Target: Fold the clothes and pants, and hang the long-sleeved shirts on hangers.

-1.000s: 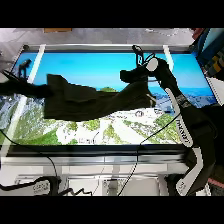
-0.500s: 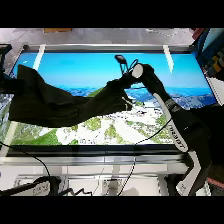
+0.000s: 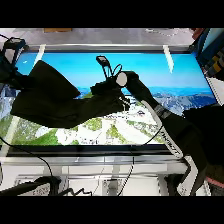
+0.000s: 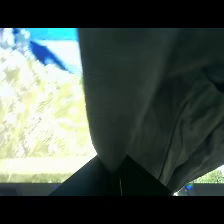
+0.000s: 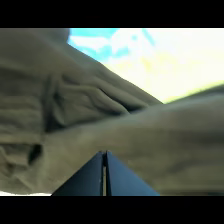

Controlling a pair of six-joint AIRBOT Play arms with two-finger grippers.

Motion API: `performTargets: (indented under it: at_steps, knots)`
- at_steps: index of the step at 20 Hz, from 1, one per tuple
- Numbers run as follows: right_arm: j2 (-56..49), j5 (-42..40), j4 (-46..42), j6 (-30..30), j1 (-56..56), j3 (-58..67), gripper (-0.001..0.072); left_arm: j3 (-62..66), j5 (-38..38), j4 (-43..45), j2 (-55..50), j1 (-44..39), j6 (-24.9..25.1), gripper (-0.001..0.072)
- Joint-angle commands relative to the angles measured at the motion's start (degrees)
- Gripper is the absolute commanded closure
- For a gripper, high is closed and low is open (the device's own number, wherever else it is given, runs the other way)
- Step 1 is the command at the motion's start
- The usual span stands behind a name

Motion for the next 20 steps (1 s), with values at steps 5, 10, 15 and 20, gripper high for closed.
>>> performTargets:
  at_steps: [5,10,15,20]
  knots:
    - [-7.7,-7.7,2.4,4.5,8.9,0.0,0.0687,0.0,0.5,0.3,-0.1,1.2,0.0,0.0692]
    - [-12.7,-12.0,2.6,7.1,17.2,0.0,0.0688,0.0,5.2,0.3,-0.2,1.8,-0.1,0.0691]
    - [-13.8,-11.5,0.3,7.1,18.7,0.2,0.0687,-0.1,8.9,-4.7,-1.6,1.7,-1.9,0.0691]
    - [-13.0,-8.8,-2.0,7.0,9.4,4.3,0.0686,-0.2,8.9,-24.6,-7.3,1.7,-7.1,0.0691]
